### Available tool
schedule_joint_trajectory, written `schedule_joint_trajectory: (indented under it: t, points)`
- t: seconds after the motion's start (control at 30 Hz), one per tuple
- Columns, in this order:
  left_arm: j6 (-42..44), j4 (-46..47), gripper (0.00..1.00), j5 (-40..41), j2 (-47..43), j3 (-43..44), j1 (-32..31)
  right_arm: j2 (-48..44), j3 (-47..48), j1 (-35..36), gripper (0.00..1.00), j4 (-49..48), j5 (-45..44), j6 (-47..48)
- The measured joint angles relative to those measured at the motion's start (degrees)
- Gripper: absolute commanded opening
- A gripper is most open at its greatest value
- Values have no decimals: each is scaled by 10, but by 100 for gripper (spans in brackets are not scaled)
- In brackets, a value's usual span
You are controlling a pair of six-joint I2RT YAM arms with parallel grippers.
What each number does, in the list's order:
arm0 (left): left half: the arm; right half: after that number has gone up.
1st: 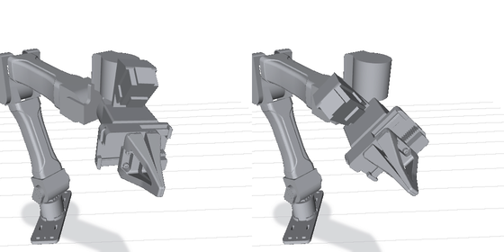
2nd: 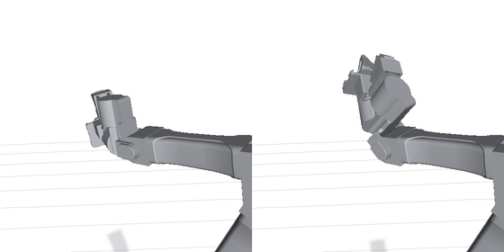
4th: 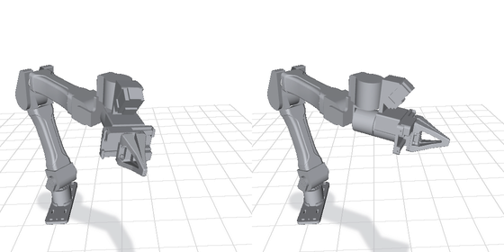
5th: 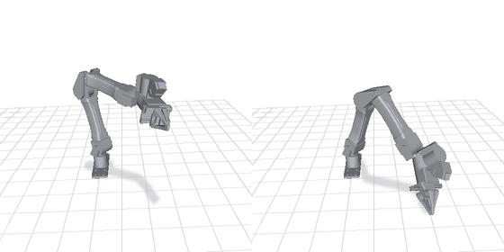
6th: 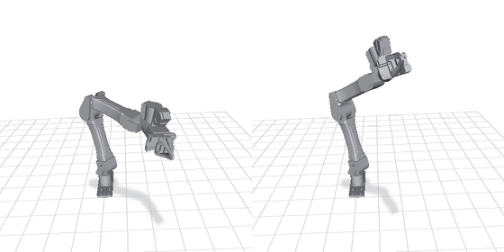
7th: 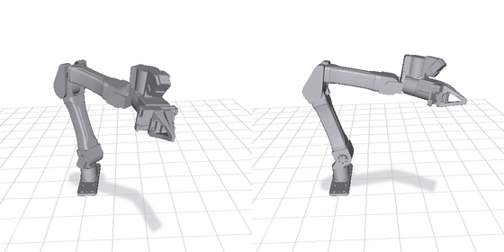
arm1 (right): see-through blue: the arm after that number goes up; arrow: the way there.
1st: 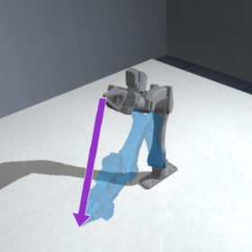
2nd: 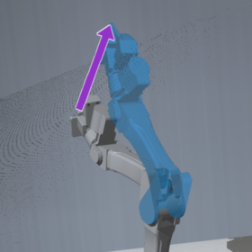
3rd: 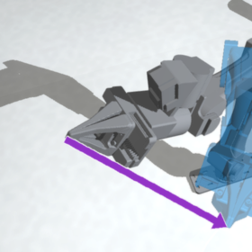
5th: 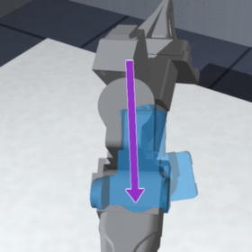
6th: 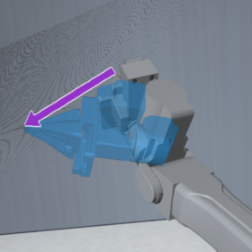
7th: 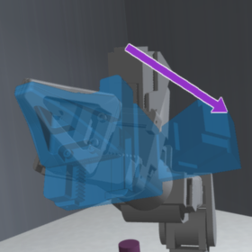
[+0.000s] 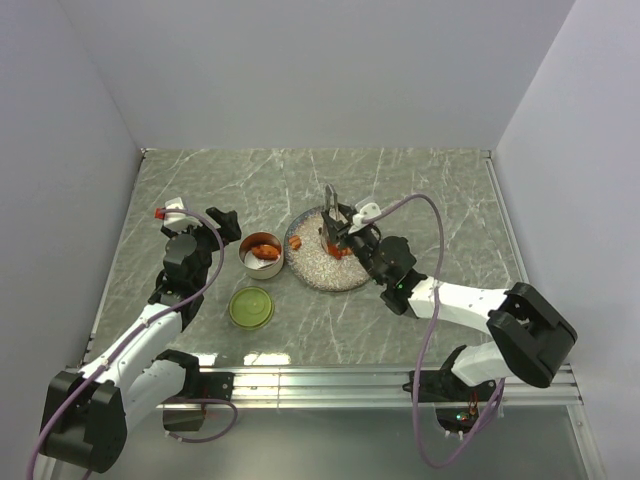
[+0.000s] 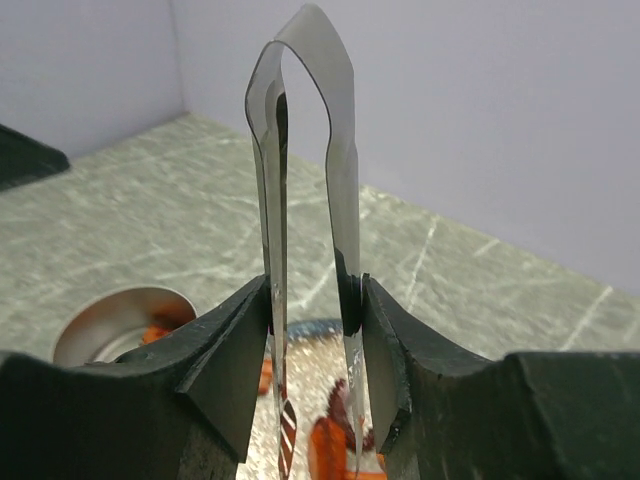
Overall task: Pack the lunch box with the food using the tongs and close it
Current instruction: Pick up the food using the clamp
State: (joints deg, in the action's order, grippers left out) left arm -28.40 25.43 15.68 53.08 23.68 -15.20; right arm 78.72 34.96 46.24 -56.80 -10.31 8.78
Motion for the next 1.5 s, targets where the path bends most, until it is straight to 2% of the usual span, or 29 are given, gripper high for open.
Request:
schedule_joint_trajectory:
  t: [0.43, 0.87, 1.17, 1.5]
  points:
    - [0, 0, 99, -4, 10, 0, 0, 4, -43, -47, 49, -41, 22, -21]
    - [0, 1, 99, -8, 12, 0, 0, 8, -42, -50, 49, -62, 56, -45]
    - [0, 1, 99, -8, 12, 0, 0, 71, -35, -52, 48, -71, 59, -50]
    - [0, 2, 99, -8, 12, 0, 0, 94, -12, -56, 22, -71, 64, -51]
